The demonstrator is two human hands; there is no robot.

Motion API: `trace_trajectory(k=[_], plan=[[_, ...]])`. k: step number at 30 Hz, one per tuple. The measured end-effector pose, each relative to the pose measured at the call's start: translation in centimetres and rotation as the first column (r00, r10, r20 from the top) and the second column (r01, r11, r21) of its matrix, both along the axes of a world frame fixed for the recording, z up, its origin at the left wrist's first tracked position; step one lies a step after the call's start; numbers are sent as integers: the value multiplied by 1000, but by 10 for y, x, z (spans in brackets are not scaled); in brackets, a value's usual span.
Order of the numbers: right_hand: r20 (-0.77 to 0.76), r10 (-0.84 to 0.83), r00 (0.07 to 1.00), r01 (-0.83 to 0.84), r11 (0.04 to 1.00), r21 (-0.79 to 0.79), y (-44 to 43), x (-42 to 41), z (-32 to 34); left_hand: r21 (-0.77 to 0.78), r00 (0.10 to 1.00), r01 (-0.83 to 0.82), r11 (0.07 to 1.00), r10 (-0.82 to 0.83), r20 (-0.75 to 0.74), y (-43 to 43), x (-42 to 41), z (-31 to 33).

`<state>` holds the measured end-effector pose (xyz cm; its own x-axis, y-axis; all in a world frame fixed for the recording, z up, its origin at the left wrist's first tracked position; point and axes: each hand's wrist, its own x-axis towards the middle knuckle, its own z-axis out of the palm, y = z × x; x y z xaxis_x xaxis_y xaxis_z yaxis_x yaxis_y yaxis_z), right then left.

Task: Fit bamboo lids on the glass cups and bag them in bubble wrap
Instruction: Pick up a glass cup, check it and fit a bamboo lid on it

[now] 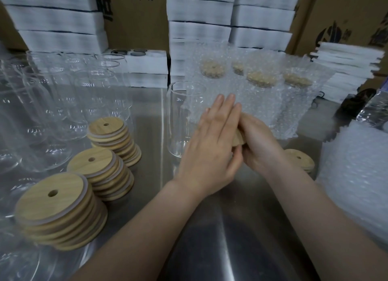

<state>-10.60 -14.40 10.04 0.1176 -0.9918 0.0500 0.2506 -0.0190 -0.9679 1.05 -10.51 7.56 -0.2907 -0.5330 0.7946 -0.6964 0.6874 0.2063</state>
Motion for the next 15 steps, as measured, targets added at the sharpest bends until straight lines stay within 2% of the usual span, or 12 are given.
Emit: trace_trajectory(k=[4, 7, 11, 15], plan=[[105, -74, 992, 63, 993, 101, 4, 5, 1, 52, 993, -40, 998, 34, 111, 1, -6, -1], [158, -30, 987, 4, 987, 158, 6, 7, 2, 29, 983, -100, 995, 94, 158, -2, -6, -3], [197, -29, 980, -11, 980, 197, 8, 8, 3, -5, 987, -85, 996, 85, 138, -6, -4, -7], [199, -3, 980, -35, 982, 187, 6, 7, 1, -52, 998, -39, 998, 41, 40, -6, -5, -10]])
